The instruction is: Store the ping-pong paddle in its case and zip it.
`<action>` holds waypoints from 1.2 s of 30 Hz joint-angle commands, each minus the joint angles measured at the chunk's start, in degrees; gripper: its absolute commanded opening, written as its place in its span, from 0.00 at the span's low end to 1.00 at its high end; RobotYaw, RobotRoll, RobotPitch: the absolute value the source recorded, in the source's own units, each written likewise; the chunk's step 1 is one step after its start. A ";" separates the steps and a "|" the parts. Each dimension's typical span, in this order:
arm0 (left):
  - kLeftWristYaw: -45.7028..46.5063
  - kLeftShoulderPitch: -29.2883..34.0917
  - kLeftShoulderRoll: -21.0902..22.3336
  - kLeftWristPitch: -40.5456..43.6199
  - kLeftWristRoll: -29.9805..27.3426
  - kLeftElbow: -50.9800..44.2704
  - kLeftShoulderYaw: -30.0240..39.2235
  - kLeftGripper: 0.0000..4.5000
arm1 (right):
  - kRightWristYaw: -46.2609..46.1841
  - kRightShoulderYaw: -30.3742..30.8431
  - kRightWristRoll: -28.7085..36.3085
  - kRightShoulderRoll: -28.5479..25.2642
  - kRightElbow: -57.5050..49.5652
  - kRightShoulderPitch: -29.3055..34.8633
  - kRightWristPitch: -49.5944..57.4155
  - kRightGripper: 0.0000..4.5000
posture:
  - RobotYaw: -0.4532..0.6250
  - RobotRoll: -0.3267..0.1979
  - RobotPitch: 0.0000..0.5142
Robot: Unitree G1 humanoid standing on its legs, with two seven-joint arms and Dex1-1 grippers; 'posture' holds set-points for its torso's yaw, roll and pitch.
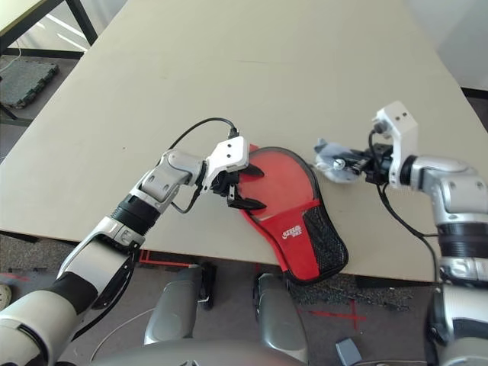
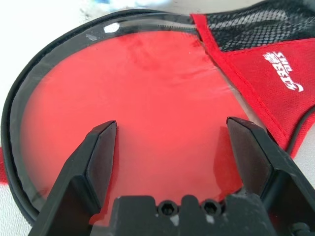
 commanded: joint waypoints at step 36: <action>1.29 -3.27 -3.44 -6.12 5.28 15.79 -1.39 1.00 | 10.73 -4.79 5.04 -16.94 -9.27 28.92 -2.33 0.02 | 0.37 0.62 0.25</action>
